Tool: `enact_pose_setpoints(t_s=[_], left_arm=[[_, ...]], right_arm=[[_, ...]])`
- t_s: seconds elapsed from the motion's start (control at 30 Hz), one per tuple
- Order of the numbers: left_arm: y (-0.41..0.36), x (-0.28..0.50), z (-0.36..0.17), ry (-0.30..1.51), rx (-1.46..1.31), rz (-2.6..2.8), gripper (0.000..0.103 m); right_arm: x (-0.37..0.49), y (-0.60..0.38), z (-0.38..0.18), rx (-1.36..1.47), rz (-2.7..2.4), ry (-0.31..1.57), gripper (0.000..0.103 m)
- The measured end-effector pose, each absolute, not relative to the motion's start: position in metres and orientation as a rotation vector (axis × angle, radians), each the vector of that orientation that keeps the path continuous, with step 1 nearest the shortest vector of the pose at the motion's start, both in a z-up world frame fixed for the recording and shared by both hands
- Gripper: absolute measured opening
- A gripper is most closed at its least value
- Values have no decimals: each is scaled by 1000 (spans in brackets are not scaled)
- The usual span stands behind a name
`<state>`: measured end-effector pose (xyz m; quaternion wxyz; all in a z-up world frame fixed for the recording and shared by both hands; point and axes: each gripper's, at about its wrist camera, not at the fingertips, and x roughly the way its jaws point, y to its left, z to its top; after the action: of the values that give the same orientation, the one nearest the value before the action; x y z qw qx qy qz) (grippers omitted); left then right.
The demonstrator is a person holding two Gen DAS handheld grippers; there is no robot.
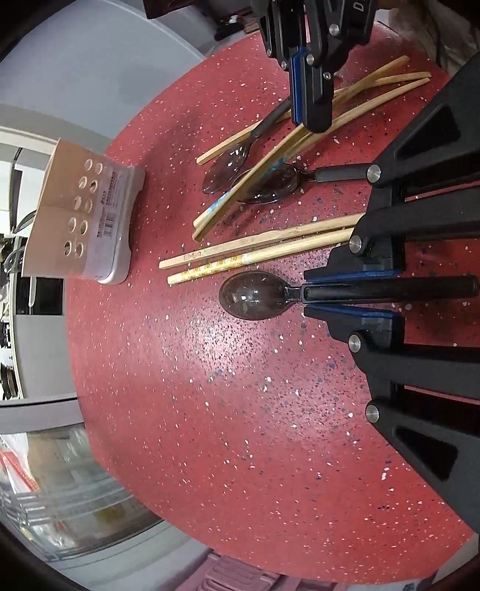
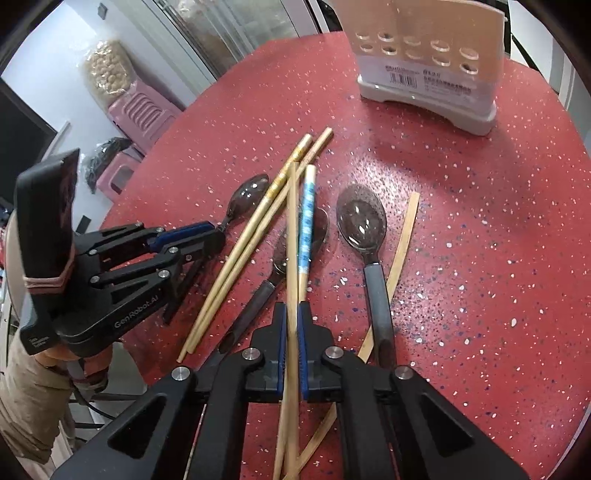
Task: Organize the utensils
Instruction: 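Lift the chopstick and spoon and carry them over the utensil holder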
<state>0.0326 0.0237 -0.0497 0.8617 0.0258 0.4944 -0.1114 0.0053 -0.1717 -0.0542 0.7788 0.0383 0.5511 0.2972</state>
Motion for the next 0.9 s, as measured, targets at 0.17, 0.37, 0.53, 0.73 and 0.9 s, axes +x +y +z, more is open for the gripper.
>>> enact_pose_setpoints(t_s=[0.17,0.37,0.53,0.73,0.9], left_arm=[[36,28,-41,1001,2,-225,37],[47,27,-23,937,-73,-213,37],[53,30,-2,867,-129,-201,37],[50,44,30,772,-190,-202,37],[44,69,58,708,-220,-222,37]], right_arm=[[6,-177,-47,111,659,1163,6],[10,-193,-33,155,680,1106,6],[17,-209,-13,199,688,1044,6],[27,-230,22,224,667,935,6],[42,-249,53,231,632,841,6]])
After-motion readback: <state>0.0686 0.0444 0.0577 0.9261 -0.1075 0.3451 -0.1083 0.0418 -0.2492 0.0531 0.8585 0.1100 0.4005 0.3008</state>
